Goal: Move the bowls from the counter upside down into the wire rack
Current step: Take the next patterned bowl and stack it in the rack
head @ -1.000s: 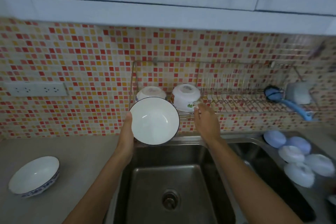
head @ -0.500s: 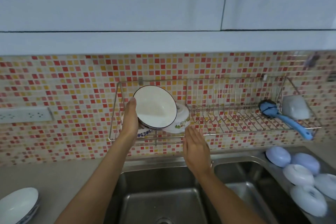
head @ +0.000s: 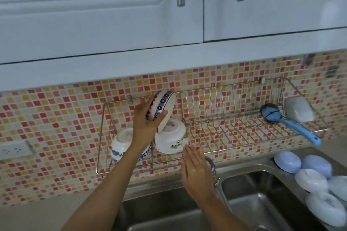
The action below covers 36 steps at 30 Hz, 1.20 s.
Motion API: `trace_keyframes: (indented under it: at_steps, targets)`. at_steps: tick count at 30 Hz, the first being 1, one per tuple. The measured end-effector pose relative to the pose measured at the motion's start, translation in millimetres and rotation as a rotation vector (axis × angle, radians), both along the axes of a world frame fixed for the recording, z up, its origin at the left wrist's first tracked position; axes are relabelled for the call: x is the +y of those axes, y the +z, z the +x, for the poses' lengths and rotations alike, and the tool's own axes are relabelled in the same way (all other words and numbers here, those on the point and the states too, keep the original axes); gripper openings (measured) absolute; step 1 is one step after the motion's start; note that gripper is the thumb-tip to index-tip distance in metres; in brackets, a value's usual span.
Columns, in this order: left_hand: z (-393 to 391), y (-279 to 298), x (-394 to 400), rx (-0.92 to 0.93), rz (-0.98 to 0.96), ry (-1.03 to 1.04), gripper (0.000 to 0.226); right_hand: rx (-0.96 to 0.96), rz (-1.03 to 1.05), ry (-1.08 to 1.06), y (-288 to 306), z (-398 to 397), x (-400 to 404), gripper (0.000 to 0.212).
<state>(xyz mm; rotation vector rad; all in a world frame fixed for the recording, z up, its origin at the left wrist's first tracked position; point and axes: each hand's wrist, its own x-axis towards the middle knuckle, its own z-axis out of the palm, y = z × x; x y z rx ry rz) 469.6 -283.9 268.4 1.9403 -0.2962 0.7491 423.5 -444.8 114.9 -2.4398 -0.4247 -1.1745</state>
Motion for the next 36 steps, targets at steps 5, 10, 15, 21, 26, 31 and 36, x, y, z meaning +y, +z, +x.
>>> trace_keyframes:
  at_steps: [5, 10, 15, 21, 26, 31, 36]
  targets:
    - [14.4, -15.8, -4.8, -0.106, 0.481, 0.034, 0.071, -0.025, 0.015, 0.014, -0.9, 0.2, 0.9, 0.043]
    - [22.0, -40.0, -1.1, -0.173, 0.888, 0.039, 0.069, -0.020, 0.013, -0.001, 0.7, -2.0, 2.3, 0.041]
    - [21.7, -61.6, 1.5, -0.084, 0.975, 0.032, 0.072, 0.006, 0.007, -0.008, 2.0, -3.4, 2.0, 0.045]
    - [23.5, -67.8, 0.9, -0.076, 1.032, 0.025, 0.075, -0.016, 0.004, -0.011, 3.5, -2.8, 2.3, 0.039]
    - [22.6, -68.0, 0.8, 0.025, 1.049, -0.003, 0.092, 0.002, 0.034, 0.012, -1.0, -1.6, 3.0, 0.039]
    - [29.7, -75.2, 3.7, 0.087, 1.073, 0.016, 0.106, 0.009, 0.036, 0.012, -0.1, -1.0, 3.2, 0.039]
    - [35.9, -84.2, 13.0, 0.189, 0.912, -0.004, 0.107, 0.031, 0.044, 0.009, 1.0, -2.2, 4.1, 0.039]
